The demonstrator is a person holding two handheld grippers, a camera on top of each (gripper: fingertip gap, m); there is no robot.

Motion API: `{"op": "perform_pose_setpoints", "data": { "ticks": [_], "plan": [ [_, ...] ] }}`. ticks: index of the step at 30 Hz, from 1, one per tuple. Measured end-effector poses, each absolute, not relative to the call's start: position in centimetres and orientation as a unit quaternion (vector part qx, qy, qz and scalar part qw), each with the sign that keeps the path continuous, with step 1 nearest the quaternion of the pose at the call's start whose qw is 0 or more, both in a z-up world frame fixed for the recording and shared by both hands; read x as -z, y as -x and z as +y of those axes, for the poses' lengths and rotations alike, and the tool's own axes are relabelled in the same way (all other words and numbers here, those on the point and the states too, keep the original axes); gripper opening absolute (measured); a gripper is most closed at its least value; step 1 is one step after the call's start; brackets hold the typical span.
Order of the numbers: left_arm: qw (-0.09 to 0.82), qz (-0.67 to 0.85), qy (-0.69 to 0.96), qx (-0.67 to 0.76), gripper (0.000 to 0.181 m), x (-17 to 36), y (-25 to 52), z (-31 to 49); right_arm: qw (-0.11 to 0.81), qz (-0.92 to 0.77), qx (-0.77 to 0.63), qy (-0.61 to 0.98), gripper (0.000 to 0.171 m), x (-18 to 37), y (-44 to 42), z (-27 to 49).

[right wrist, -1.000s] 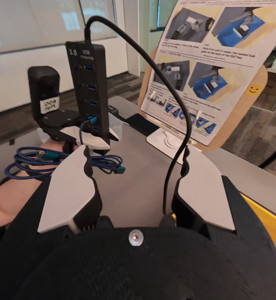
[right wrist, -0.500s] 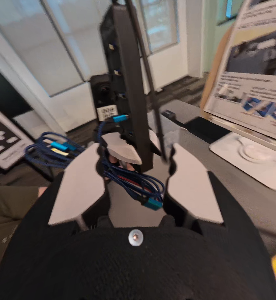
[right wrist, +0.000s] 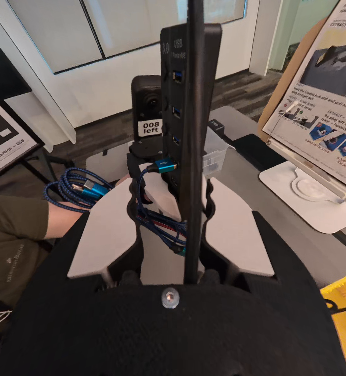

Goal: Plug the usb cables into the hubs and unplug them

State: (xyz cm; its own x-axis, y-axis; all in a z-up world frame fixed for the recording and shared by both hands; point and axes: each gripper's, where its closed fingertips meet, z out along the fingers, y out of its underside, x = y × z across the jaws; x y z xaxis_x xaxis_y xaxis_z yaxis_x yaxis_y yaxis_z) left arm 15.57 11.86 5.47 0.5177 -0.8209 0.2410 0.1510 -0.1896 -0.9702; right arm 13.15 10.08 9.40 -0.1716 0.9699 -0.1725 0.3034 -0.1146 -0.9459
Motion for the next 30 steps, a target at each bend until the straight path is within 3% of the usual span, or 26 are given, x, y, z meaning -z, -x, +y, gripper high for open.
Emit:
{"op": "perform_pose_setpoints", "data": {
  "ticks": [8,17,19,26,30],
  "plan": [
    [0.553,0.286,0.610,0.490,0.027,-6.4,-16.7,10.0,0.213,-0.564,-0.583,0.545,0.068,-10.5,-12.9,8.0],
    [0.542,0.289,0.631,0.474,0.027,-5.6,-17.0,10.3,0.296,-0.526,-0.571,0.556,0.043,-11.2,-12.3,10.4],
    [0.534,0.295,0.632,0.478,0.027,-5.4,-17.4,10.1,0.293,-0.521,-0.580,0.553,0.034,-11.2,-12.2,10.4],
    [0.525,0.309,0.646,0.460,0.027,-4.6,-17.8,10.3,0.259,-0.553,-0.569,0.551,0.028,-9.7,-12.1,9.6],
    [0.551,0.281,0.665,0.418,0.052,-4.9,-16.0,11.2,0.272,-0.576,-0.508,0.580,0.028,-8.4,-12.4,11.4]
  ]
}}
